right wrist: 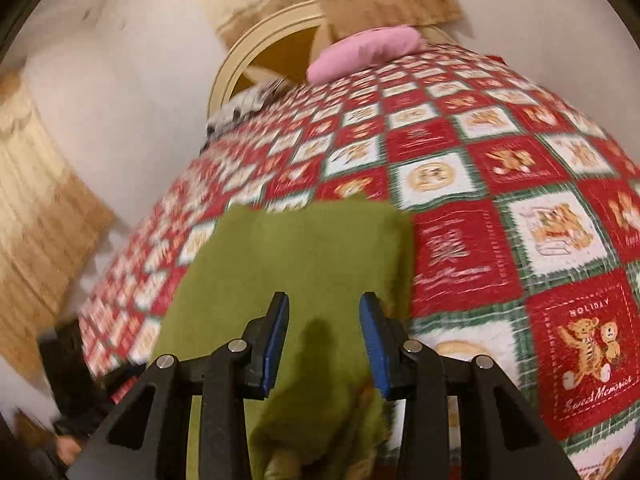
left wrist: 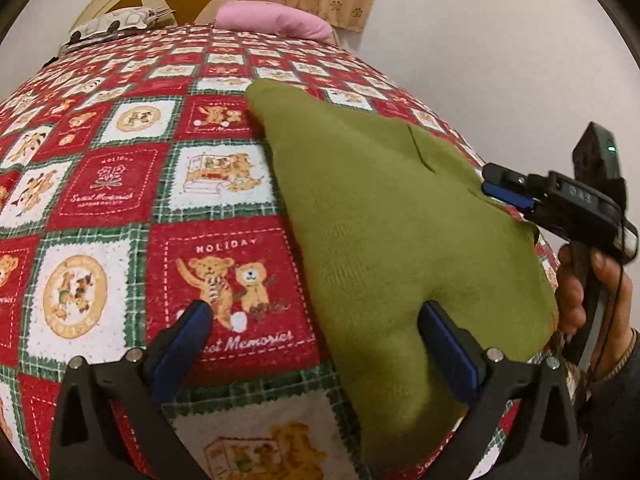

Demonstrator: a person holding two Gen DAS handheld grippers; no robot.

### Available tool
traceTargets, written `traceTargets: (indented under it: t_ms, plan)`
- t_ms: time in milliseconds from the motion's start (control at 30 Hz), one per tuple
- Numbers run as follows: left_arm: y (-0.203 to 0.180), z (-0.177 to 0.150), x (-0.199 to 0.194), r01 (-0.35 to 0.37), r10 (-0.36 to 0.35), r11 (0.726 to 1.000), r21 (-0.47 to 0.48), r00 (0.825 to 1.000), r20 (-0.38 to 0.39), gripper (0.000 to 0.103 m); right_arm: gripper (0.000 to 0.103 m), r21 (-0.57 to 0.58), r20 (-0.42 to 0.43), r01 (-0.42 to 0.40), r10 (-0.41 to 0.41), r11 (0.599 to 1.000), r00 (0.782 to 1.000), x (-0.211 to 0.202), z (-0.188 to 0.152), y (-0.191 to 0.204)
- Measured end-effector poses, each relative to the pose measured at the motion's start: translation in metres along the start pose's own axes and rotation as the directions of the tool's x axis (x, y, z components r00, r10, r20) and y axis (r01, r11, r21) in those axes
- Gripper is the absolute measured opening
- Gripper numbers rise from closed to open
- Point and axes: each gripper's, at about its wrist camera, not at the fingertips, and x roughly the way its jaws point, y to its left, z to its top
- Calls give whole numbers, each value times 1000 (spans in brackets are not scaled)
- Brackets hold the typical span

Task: Fold small clothes

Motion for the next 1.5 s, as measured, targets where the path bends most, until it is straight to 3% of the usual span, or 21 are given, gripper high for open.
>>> traceTargets:
  t_ms: [100,267,733,833,933,1033,1167,1300,1500]
  plan:
    - [0,-1,-1,4,-4,1000,0,1000,7,103,42,63,-33,44,-42,997,999,11,6,-20]
    - [-1,-2,0,-10,10,1000,10,1000,0,103,46,119,-104,-3,15,993,995,35,12,-37]
    - [-13,6,8,-15,15,999,52,1000,-5,103,47,139,-88,-86,99,987,991,58,22,-48]
    - [-15,8,10,4,-3,999,53,1000,-5,103,38,130,-68,-99,108,987,992,57,22,-48]
    - [-17,9,12,15,-15,998,59,1000,-7,103,37,92,-62,-96,102,991,993,56,20,-42]
    - [-20,10,13,34,-33,997,65,999,-10,102,38,127,-83,-104,115,986,990,61,21,-48]
    - [-22,10,12,55,-55,996,73,998,-12,93,36,149,-82,-123,136,981,987,63,21,-52]
    - [-28,9,11,101,-100,991,84,995,-17,72,32,122,-77,-103,113,987,991,62,21,-48]
    - [-28,11,9,117,-115,991,69,993,-29,62,29,87,-71,-72,79,994,994,61,21,-41]
